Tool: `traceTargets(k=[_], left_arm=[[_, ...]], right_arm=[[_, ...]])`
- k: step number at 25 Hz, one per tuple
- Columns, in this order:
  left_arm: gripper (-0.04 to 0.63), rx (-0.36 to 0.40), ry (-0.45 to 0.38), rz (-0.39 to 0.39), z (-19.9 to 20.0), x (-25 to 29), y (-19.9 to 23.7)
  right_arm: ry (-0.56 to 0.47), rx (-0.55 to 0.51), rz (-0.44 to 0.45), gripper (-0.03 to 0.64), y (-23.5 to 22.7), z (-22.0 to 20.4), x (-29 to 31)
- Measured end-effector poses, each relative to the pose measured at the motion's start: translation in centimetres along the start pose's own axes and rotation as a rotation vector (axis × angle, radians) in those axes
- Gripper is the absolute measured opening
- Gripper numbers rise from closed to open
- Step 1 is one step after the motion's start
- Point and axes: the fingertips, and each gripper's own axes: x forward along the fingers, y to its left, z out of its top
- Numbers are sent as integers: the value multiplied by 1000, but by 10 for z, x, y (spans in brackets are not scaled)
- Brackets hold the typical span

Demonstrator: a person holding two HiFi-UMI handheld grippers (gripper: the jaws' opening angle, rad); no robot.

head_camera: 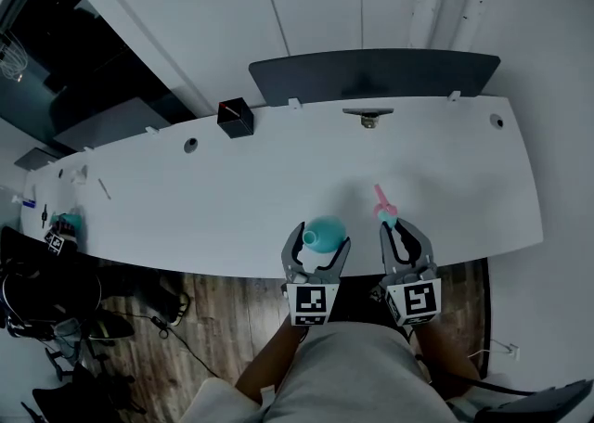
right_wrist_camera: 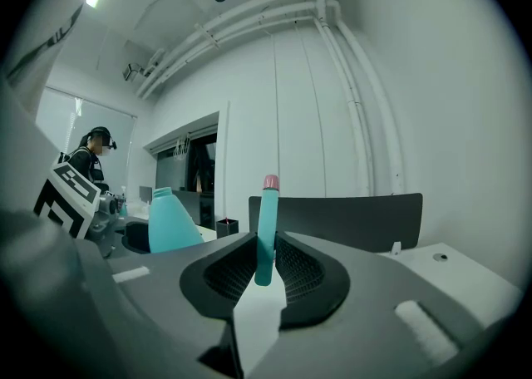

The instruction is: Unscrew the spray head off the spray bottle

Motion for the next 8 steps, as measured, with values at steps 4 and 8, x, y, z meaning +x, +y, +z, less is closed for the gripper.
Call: traceTargets(k=[4, 8], left_arm=[[400, 3, 0, 1, -2, 0, 0], [400, 3, -5, 3, 1, 0, 0]], right_arm=[[-7, 0, 2, 66, 1, -1, 0], [-21, -21, 12, 66, 3, 4, 2]])
